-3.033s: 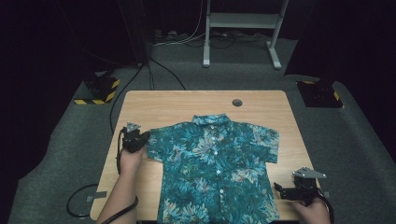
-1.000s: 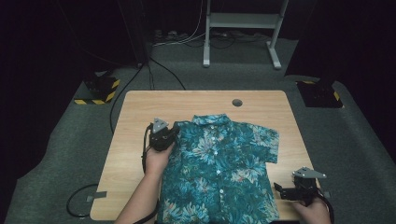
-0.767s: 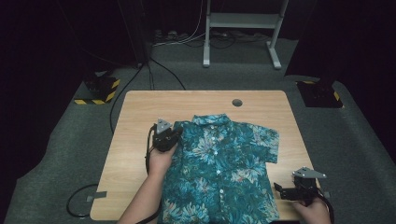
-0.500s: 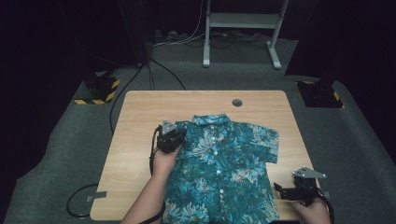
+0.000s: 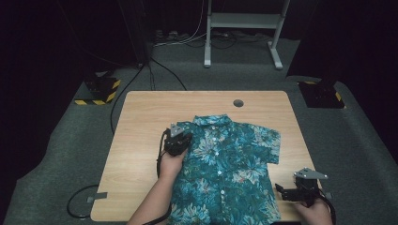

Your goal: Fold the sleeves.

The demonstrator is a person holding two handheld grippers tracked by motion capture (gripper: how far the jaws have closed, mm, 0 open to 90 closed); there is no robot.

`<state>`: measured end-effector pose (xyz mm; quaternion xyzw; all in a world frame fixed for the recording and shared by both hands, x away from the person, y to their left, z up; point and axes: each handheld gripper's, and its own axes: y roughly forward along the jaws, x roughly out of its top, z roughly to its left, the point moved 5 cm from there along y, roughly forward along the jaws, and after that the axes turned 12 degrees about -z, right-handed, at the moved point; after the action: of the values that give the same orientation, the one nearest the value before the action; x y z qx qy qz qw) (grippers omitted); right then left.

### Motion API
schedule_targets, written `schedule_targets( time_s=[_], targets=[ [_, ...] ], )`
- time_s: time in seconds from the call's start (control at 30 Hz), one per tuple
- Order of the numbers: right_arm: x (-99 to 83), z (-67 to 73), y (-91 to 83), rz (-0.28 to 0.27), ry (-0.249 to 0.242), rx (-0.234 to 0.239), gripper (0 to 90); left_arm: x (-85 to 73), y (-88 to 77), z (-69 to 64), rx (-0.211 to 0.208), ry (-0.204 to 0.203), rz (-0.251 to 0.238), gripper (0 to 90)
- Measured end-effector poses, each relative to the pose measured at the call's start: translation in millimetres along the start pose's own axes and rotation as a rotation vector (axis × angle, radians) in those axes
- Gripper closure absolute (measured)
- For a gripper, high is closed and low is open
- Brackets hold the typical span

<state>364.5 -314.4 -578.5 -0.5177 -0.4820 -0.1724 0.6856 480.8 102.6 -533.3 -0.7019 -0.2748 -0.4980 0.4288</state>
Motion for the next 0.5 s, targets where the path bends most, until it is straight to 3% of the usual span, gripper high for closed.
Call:
schedule_targets(
  time_s=[0.5],
  targets=[
    [0.1, 0.0, 0.1, -0.001, -0.003, 0.002, 0.0, -13.3, 11.6, -4.0, 0.025, 0.012, 0.07, 88.2]
  ],
)
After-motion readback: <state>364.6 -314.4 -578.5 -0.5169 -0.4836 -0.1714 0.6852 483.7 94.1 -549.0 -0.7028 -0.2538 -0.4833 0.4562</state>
